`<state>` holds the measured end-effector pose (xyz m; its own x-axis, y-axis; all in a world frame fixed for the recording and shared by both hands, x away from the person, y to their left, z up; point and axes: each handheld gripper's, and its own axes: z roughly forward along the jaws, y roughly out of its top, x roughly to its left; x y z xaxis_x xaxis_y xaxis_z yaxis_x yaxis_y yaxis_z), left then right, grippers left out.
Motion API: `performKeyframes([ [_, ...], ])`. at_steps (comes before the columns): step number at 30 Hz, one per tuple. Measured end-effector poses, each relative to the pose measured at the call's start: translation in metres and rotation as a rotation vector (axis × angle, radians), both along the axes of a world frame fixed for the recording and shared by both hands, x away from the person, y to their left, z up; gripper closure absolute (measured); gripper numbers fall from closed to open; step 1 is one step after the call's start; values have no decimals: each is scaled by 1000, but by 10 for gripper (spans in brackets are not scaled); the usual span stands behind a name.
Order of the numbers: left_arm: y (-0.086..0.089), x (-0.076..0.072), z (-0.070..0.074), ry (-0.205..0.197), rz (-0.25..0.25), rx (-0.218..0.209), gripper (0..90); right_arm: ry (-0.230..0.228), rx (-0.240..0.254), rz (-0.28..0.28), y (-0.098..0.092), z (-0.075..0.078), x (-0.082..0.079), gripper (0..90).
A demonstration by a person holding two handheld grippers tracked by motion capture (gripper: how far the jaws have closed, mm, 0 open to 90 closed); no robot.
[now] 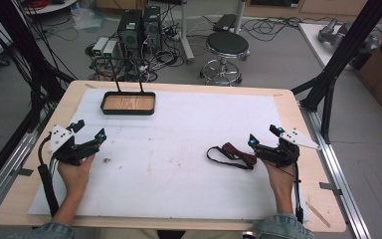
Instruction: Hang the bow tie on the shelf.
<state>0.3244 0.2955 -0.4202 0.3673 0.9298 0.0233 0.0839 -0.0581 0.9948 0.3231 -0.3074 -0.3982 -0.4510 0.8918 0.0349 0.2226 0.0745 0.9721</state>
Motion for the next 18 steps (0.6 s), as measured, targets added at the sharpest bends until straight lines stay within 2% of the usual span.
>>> performKeyframes([
  [18, 3, 0, 0, 4, 15, -26, 195, 4, -16, 24, 1, 1, -2, 140],
])
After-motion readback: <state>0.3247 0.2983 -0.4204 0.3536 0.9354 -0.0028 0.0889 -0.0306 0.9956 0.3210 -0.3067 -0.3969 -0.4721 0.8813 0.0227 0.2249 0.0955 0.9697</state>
